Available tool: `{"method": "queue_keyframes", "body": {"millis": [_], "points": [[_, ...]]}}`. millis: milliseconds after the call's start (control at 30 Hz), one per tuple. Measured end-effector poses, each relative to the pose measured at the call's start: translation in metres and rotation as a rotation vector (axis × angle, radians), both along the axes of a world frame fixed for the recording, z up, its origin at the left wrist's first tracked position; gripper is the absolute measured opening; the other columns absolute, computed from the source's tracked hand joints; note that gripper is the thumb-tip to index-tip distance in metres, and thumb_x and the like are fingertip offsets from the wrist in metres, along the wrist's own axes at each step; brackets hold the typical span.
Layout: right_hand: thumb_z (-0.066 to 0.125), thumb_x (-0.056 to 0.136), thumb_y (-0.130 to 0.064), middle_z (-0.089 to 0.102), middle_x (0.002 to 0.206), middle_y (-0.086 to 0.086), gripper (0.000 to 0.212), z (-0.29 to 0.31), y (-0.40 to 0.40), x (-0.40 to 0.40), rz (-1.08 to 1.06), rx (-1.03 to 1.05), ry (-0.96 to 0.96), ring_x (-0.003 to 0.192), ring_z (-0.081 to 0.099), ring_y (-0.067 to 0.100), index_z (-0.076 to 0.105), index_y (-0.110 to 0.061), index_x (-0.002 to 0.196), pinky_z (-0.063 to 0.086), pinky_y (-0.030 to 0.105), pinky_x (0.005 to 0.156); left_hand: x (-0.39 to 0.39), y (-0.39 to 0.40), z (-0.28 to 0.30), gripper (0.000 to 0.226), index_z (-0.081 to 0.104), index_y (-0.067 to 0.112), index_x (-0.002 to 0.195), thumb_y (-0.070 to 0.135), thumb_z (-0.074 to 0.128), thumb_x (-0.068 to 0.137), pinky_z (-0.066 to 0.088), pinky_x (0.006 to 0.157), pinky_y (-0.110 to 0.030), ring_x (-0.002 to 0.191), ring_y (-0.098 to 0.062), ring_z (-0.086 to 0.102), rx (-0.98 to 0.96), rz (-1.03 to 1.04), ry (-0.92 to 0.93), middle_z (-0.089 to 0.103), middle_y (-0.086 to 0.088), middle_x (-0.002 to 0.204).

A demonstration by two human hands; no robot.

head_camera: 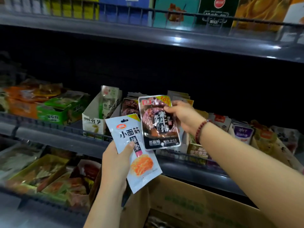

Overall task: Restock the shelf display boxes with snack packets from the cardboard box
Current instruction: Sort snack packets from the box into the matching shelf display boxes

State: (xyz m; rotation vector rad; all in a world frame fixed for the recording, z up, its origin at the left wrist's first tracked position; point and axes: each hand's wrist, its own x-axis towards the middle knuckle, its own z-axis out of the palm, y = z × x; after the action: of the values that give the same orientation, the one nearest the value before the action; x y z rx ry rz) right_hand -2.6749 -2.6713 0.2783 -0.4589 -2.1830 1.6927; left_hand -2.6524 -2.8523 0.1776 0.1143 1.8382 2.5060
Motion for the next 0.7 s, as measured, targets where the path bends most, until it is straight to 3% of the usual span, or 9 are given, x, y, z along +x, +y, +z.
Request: {"method": "queue_keyframes", "body": {"millis": [167,267,400,467,567,700], "points": [[0.068,0.085,-0.02,0.057,0.129,0.008,0.052,0.005,-0.005,-0.069,-0.086,-0.049,0.04,0.121,0.053,0.028,0.048,-0.01,0.131,0.043,0.048,0.102,-0.014,-0.014,-0.005,0.015,0.067,0.023,0.089,0.011,0.059,0.095,0.054,0.07,-0.038,0.084,-0.022,0.07,0.018,0.09,-0.009,0.074,0.003,0.088],[0.063,0.091,-0.015,0.055,0.127,0.008,0.046,0.014,-0.017,-0.096,-0.157,-0.039,0.099,0.12,0.051,0.026,0.047,-0.004,0.132,0.043,0.036,0.099,-0.02,-0.02,-0.008,0.016,0.067,0.026,0.088,0.014,0.06,0.095,0.056,0.078,-0.045,0.087,-0.024,0.07,0.002,0.117,-0.014,0.074,0.004,0.091],[0.061,0.091,-0.017,0.056,0.122,0.012,0.043,0.01,-0.034,-0.119,-0.212,0.081,0.15,0.115,0.054,0.029,0.045,-0.006,0.13,0.047,0.038,0.097,-0.024,-0.026,-0.011,0.017,0.068,0.029,0.09,0.014,0.06,0.095,0.055,0.086,-0.053,0.091,-0.024,0.07,0.008,0.138,-0.012,0.074,0.005,0.094],[0.059,0.093,-0.017,0.054,0.127,0.013,0.045,0.001,-0.038,-0.128,-0.206,0.163,0.129,0.117,0.052,0.029,0.043,-0.007,0.134,0.044,0.033,0.097,-0.025,-0.025,-0.011,0.016,0.068,0.029,0.091,0.015,0.06,0.095,0.055,0.085,-0.054,0.091,-0.024,0.07,0.012,0.131,-0.021,0.074,0.004,0.094],[0.059,0.093,-0.015,0.055,0.114,0.008,0.038,-0.014,-0.04,-0.13,-0.205,0.252,0.105,0.108,0.052,0.02,0.048,-0.008,0.129,0.04,0.023,0.079,-0.025,-0.023,-0.012,0.014,0.067,0.026,0.095,0.014,0.059,0.096,0.056,0.084,-0.051,0.091,-0.024,0.07,0.028,0.109,-0.034,0.074,0.002,0.097],[0.066,0.088,-0.019,0.061,0.105,0.002,0.028,-0.035,-0.036,-0.129,-0.187,0.471,0.027,0.093,0.057,0.019,0.057,-0.013,0.114,0.046,0.027,0.076,-0.024,-0.02,-0.013,0.014,0.067,0.025,0.096,0.013,0.059,0.096,0.056,0.084,-0.05,0.09,-0.023,0.07,0.038,0.085,-0.048,0.074,0.001,0.098]]}}
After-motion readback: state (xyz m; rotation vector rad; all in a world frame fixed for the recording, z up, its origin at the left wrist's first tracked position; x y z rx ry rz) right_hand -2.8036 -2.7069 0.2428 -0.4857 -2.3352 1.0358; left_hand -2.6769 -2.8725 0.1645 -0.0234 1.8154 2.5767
